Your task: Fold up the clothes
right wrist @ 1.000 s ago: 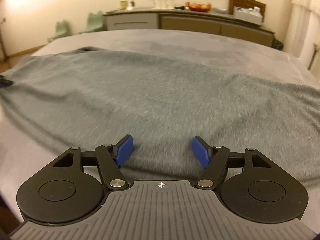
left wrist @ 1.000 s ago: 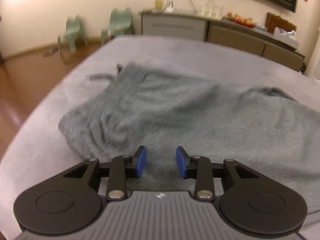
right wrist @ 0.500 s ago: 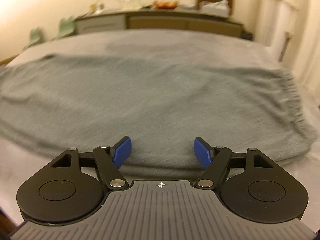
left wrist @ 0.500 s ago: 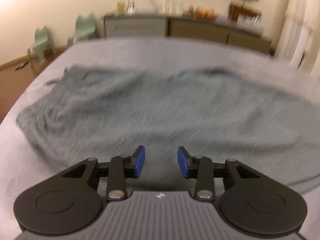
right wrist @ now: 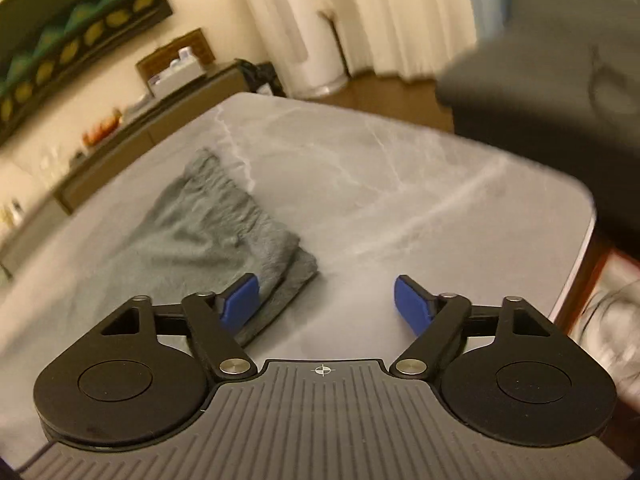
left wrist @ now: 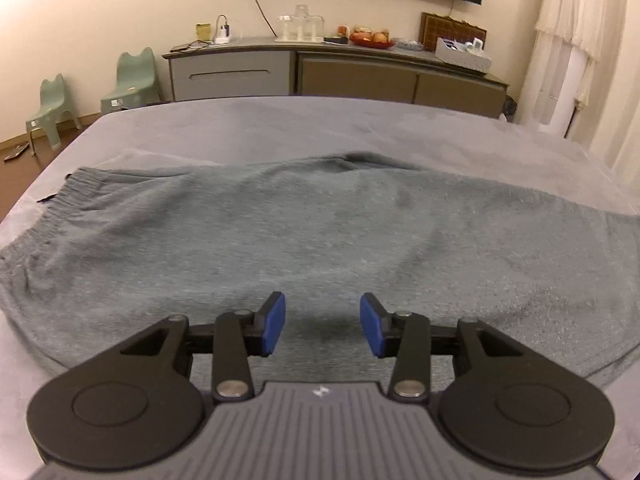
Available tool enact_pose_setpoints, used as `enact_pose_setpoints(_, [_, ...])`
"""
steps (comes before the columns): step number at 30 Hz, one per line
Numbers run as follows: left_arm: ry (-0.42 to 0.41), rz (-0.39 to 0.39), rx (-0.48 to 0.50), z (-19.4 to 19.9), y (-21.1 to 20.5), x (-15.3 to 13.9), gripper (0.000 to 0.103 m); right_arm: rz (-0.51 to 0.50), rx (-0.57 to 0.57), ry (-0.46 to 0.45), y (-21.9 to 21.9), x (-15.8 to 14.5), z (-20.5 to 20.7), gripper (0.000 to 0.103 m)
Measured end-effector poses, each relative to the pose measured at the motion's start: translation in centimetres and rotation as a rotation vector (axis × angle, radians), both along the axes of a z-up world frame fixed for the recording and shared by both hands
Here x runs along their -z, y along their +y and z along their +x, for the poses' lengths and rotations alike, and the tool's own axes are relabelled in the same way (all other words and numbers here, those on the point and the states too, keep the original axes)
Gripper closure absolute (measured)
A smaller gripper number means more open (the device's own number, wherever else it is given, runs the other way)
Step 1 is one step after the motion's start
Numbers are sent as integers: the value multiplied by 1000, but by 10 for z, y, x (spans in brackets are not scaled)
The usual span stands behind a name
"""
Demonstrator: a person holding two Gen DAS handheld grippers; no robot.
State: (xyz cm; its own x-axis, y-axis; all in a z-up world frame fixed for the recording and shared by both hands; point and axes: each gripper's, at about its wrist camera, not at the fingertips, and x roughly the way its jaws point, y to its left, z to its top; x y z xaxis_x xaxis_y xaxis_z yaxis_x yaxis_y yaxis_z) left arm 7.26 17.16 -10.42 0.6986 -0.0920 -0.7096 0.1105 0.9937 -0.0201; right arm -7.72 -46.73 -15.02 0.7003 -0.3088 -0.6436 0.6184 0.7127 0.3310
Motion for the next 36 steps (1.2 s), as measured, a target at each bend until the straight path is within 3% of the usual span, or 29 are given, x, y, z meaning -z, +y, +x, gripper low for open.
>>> enact_pose_setpoints(3, [1,1,3,4,-2,2,61,-39,-26,9,5,3,13,39])
enact_pose_setpoints(5, [-2,-3,9,4,-4,3,61,-38,-52,15,7,5,21,79])
enact_pose_setpoints(8, [-17,-1,11,-3,-5,0,61,-78,-52,12,15,5,30,88])
enact_pose_setpoints(10, [-35,-28,3,-7,1,-7,61,-144,-50,-17,26,-4,31,91])
enact_pose_setpoints(12, [-60,-84,4,-10,6,-15,61,-304,-113,-78,57,-21,31,91])
enact_pose_setpoints(14, [-89,-145,25,-13,7,-25,60,-470,-243,-157,105,-36,31,92])
enact_pose_setpoints(16, [-92,-204,59,-11,-1,-33,58,-589,-444,-192,164,-37,35,92])
enact_pose_setpoints(18, [-76,-270,129,-7,-22,-43,54,-671,-580,-156,208,-23,43,92])
enact_pose_setpoints(20, [-58,-326,220,0,-59,-52,43,-730,-678,-111,241,-7,50,92])
enact_pose_setpoints(23, [-21,-385,368,12,-134,-55,23,-735,-717,-91,253,1,54,92])
enact_pose_setpoints(26, [39,-346,456,34,-218,-47,18,-721,-712,-91,249,2,53,92])
enact_pose_setpoints(32, [202,-280,536,73,-340,-24,15,-703,-693,-116,240,0,46,92])
enact_pose_setpoints(36, [220,-227,574,76,-380,-14,14,-676,-700,-124,233,0,46,92])
